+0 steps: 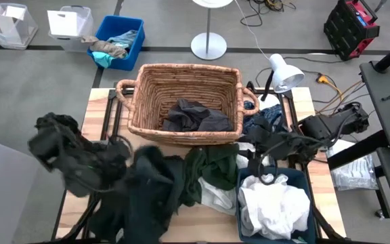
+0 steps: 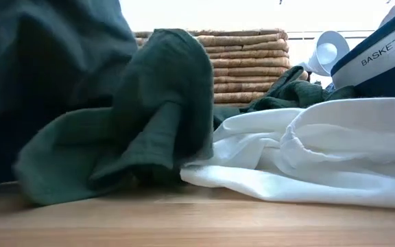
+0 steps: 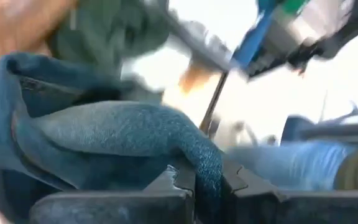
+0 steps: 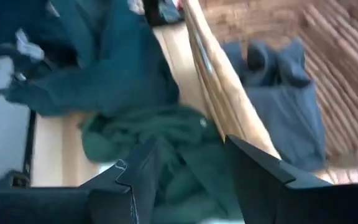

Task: Sort clothes
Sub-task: Put the dark blue jeans into the brown laundry basket

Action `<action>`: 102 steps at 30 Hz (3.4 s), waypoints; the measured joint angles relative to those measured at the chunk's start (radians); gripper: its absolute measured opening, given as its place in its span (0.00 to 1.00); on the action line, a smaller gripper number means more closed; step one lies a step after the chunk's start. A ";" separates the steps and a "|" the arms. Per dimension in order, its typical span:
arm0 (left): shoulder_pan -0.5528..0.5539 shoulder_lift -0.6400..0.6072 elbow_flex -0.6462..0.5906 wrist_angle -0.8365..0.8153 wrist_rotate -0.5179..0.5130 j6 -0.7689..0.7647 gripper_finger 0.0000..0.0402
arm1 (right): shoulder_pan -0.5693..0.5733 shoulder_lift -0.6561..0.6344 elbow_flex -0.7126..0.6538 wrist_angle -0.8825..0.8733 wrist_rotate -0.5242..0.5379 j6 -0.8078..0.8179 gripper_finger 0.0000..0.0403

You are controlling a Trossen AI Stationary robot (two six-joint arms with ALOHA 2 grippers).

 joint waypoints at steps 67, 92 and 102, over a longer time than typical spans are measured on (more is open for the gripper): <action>0.023 -0.023 0.069 -0.007 -0.446 0.505 0.68 | -0.202 0.193 -0.001 1.122 -0.418 -0.341 0.03; 0.015 -0.043 -0.051 0.001 -0.016 0.282 0.72 | -0.185 0.039 0.001 0.831 0.046 -0.433 0.02; -0.026 -0.034 -0.515 0.072 0.110 0.091 0.72 | -0.185 0.062 0.001 0.824 0.046 -0.440 0.02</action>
